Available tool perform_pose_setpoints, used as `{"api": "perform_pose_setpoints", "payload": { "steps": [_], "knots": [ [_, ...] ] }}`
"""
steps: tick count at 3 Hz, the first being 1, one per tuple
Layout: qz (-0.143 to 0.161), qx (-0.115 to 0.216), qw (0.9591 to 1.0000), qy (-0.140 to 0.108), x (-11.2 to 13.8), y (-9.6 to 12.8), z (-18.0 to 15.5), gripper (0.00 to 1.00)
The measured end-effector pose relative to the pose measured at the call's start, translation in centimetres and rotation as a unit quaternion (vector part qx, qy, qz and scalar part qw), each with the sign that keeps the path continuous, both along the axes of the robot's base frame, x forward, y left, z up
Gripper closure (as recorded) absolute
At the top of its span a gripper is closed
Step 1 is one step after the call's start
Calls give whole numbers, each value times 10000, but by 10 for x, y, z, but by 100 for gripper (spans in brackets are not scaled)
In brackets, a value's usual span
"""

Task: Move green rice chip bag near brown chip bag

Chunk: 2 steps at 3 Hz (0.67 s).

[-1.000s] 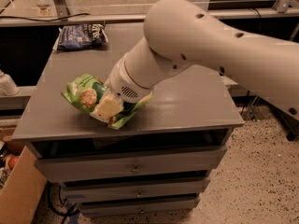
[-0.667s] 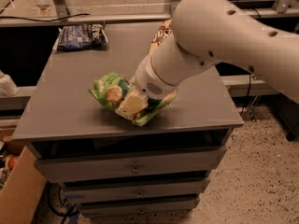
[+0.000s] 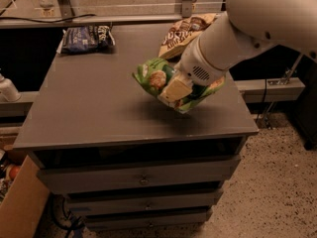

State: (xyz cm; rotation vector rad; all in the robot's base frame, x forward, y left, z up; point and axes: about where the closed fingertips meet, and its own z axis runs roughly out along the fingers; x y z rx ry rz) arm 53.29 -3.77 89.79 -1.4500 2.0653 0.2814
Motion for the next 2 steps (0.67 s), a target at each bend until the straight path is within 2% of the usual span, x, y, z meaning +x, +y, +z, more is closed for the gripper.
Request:
{"api": "perform_pose_setpoints", "payload": {
  "steps": [1, 2],
  "knots": [
    [-208, -298, 9993, 6, 25, -31, 0, 100],
    [-208, -298, 9993, 6, 25, -31, 0, 100]
  ]
}}
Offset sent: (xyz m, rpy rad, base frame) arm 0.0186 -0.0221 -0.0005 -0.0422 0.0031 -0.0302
